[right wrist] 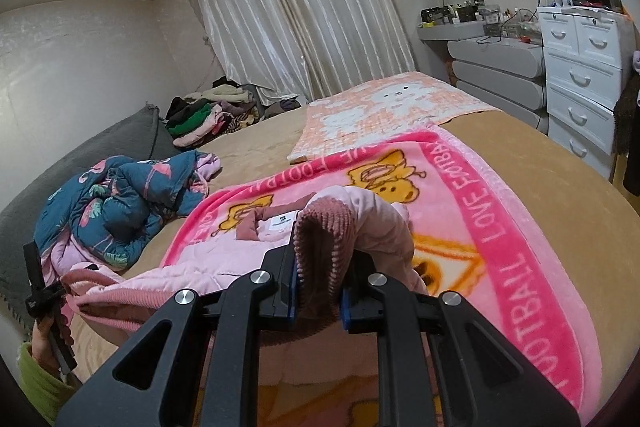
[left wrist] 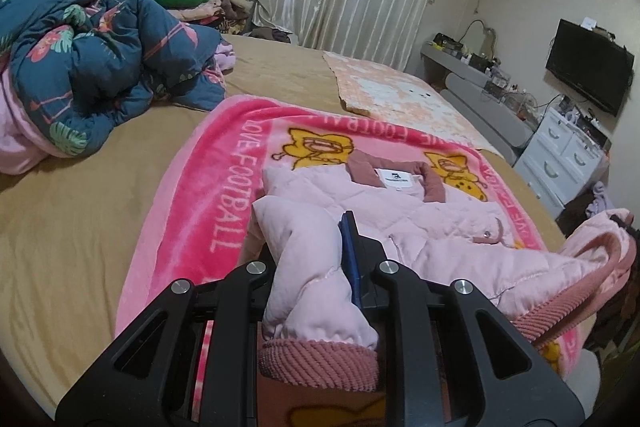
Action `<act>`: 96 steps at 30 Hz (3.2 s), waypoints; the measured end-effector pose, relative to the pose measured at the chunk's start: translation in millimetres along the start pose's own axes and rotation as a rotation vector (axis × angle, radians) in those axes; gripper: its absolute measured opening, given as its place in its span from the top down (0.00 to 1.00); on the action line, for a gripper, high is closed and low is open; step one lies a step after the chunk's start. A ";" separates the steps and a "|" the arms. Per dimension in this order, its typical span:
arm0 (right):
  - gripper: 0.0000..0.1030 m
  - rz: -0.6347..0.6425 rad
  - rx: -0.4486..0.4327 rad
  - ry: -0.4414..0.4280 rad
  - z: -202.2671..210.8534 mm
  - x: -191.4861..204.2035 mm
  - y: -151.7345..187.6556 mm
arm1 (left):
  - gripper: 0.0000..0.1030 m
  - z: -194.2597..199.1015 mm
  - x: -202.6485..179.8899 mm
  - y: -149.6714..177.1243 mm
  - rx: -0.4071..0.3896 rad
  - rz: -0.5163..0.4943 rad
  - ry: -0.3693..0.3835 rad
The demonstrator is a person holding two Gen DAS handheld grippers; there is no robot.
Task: Fold large clothes
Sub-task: 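Lift the hem with both grippers and fold it toward the collar, then open both grippers to lay the hem on the folded jacket, then grasp the edge of the folded jacket with both grippers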
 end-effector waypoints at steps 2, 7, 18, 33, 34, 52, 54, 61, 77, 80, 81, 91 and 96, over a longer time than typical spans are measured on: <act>0.86 -0.007 0.009 0.002 -8.4 -1.6 -4.6 | 0.87 -5.2 0.6 -1.3 0.000 -0.002 -0.009; 0.86 -0.030 0.033 0.014 -28.3 -6.7 -15.8 | 0.87 -19.7 0.6 -6.2 -0.004 -0.011 -0.037; 0.86 -0.057 0.105 0.073 -81.3 -18.4 -37.8 | 0.86 -52.7 3.6 -14.3 0.005 -0.029 -0.084; 0.25 -0.212 0.103 -0.106 -111.9 -44.3 -42.3 | 0.86 -98.8 5.3 -23.1 0.054 -0.031 -0.100; 0.23 -0.202 0.091 -0.104 -110.5 -43.8 -40.9 | 0.86 -100.0 5.9 -23.8 0.055 -0.028 -0.097; 0.15 0.045 0.075 0.220 -150.3 -39.6 27.2 | 0.29 -86.3 -7.8 -22.7 -0.037 -0.021 0.005; 0.15 0.038 0.084 0.214 -154.6 -40.5 30.6 | 0.22 -78.6 -13.8 -21.7 -0.061 -0.039 -0.015; 0.15 0.062 0.069 0.223 -152.8 -36.7 33.4 | 0.13 -52.7 -38.6 -19.6 -0.143 -0.147 -0.140; 0.15 0.106 0.037 0.248 -122.6 -30.6 39.9 | 0.09 -55.1 -8.2 15.8 -0.063 -0.144 -0.219; 0.15 0.110 0.053 0.255 -123.5 -34.6 43.4 | 0.09 -71.5 10.4 30.2 0.001 -0.108 -0.195; 0.15 0.110 0.063 0.255 -125.3 -35.7 44.4 | 0.09 -79.9 17.7 35.2 0.032 -0.088 -0.167; 0.15 0.133 0.178 0.198 -161.0 -58.0 62.0 | 0.09 -126.5 43.1 57.9 0.157 -0.001 -0.054; 0.59 0.104 0.176 0.196 -170.4 -58.6 62.9 | 0.66 -131.1 29.8 54.3 0.128 -0.050 -0.086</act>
Point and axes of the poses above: each gripper's, at about its wrist camera, not at the fingertips, and z roughly against the way its jaws point, x to its left, y to its underside, the point moved 1 cm from there along -z, roughly the way its jaws point, and after that the axes turned 10 degrees about x, right-handed, at the moved point
